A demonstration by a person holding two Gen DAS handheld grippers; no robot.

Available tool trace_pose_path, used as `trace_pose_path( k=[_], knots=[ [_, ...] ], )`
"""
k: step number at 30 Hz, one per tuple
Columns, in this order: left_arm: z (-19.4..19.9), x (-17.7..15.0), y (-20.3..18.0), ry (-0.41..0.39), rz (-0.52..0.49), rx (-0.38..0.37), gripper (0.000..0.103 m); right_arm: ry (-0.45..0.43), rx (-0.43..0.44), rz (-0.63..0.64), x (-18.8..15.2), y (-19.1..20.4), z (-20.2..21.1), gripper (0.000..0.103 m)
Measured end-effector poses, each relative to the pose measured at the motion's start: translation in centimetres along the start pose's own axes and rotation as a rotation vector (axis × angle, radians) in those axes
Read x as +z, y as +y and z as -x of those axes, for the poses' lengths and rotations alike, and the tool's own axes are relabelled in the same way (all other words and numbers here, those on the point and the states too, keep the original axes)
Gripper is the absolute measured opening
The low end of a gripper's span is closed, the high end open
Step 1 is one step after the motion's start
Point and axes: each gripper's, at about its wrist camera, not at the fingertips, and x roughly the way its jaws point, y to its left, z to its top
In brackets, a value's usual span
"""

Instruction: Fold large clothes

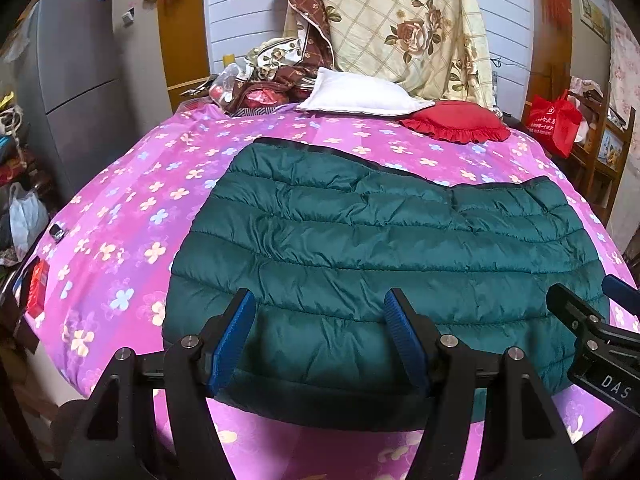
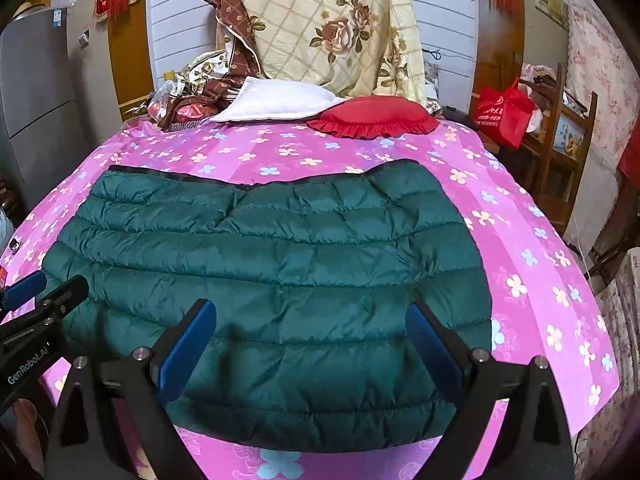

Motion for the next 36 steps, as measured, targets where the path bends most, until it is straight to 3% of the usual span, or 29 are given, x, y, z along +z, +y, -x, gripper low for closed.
trace_pose_path(
  k=[36],
  knots=[
    [0.28,0.15,-0.07,-0.018,0.001,-0.018,0.049,0.014,0.008,0.004,-0.18,0.22,-0.59,0.098]
  ],
)
